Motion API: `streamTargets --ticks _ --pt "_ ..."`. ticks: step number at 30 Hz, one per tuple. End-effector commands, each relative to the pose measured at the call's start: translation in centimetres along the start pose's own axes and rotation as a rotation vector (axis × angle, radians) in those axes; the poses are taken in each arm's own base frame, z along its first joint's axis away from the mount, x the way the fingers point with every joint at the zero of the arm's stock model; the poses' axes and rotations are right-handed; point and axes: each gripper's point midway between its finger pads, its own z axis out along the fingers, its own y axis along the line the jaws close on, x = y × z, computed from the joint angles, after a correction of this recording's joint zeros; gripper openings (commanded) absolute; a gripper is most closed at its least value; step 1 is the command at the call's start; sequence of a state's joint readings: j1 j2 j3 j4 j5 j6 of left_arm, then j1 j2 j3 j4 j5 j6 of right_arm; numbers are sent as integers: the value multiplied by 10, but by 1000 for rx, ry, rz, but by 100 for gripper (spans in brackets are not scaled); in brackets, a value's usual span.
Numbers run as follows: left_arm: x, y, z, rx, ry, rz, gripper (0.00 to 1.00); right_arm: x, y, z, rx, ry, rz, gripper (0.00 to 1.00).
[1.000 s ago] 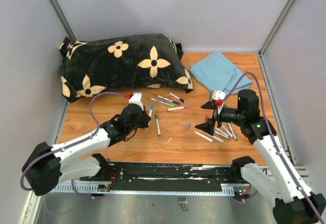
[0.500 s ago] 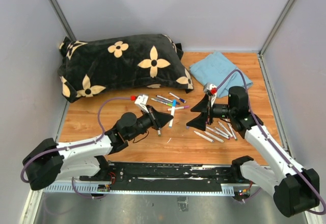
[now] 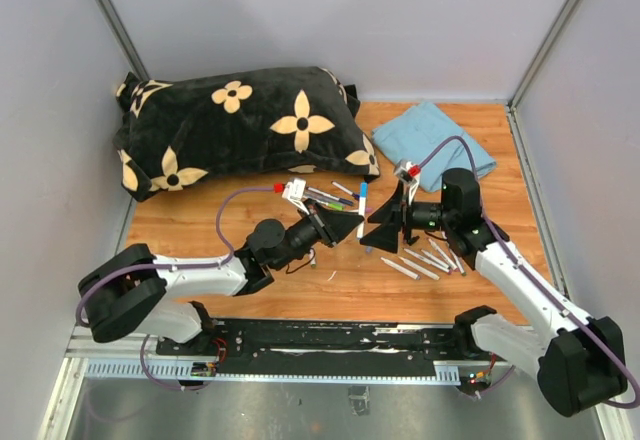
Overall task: Open the pen caps
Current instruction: Pick up the pen from the center of the board.
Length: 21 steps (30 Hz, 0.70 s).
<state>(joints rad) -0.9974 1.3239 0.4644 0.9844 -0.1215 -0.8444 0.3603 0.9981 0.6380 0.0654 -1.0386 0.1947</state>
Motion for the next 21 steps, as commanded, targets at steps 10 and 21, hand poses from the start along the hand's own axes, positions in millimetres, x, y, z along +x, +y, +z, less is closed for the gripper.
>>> streamTargets --ticks 10,21 --pt "0 -28 19 91 -40 -33 0 5 2 11 -1 5 51 28" --pt "-19 -42 -3 143 -94 36 27 -2 8 3 -17 12 0 1"
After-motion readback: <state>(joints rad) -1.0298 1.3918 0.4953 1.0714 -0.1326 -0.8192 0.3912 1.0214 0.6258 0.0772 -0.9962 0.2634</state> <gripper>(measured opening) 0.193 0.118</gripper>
